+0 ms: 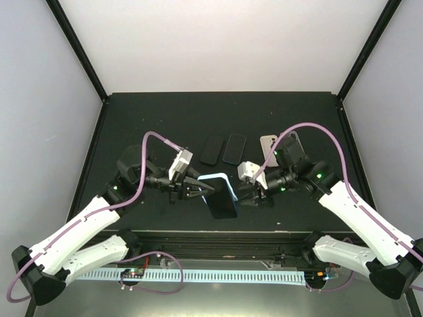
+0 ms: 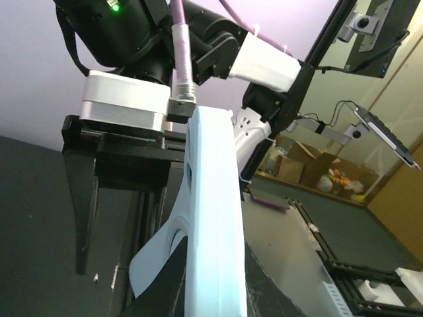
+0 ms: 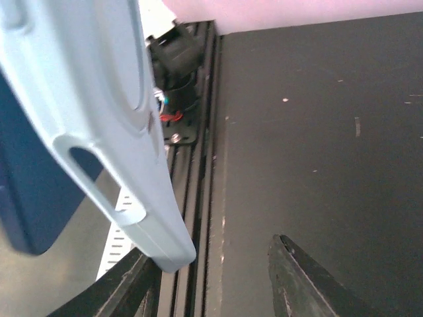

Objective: Take the phone out of the phone case

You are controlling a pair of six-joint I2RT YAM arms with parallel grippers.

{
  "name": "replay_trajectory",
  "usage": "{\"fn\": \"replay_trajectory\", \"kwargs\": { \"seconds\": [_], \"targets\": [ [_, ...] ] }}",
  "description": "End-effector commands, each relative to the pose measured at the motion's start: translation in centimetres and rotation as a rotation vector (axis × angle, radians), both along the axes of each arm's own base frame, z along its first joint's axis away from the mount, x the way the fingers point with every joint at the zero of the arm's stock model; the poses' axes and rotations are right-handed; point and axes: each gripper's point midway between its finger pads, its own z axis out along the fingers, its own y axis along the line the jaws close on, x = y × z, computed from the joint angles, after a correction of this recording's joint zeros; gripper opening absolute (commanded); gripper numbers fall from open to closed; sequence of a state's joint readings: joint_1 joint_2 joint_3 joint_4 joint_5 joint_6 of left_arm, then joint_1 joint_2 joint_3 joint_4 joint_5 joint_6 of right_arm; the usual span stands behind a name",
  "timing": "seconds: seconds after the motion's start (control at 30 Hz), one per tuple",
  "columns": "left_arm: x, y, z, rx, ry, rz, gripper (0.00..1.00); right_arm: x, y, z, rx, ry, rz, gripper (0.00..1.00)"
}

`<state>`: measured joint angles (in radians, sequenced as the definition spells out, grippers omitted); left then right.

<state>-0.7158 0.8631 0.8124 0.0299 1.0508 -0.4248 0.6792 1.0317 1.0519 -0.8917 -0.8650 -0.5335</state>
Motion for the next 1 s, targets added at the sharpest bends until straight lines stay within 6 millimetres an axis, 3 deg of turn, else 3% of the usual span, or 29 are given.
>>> {"fn": "replay_trajectory", "kwargs": {
  "seconds": [0.0, 0.33, 0.53, 0.87, 0.97],
  "targets": [
    [-2.9, 0.4, 0.9, -0.030, 0.000, -0.120, 0.02, 5.9, 2.1, 4.8, 0.159, -0.182, -0.183, 0.46],
    [-0.5, -0.4, -1.3, -0.013, 0.026, 0.006, 0.02, 3.4, 2.0, 6.1, 0.203, -0.122, -0.082, 0.59],
    [0.6, -1.0, -2.3, 0.008, 0.046, 0.037, 0.02, 1.6, 1.7, 7.4, 0.236, -0.103, -0.013, 0.62],
    [2.1, -1.9, -3.1, 0.015, 0.071, 0.083, 0.02, 1.7, 2.2, 8.6, 0.274, -0.048, -0.016, 0.61],
    [3.5, -2.2, -3.6, 0.035, 0.086, 0.153, 0.02, 1.7, 2.4, 8.9, 0.286, -0.022, -0.013, 0.59]
  ]
}}
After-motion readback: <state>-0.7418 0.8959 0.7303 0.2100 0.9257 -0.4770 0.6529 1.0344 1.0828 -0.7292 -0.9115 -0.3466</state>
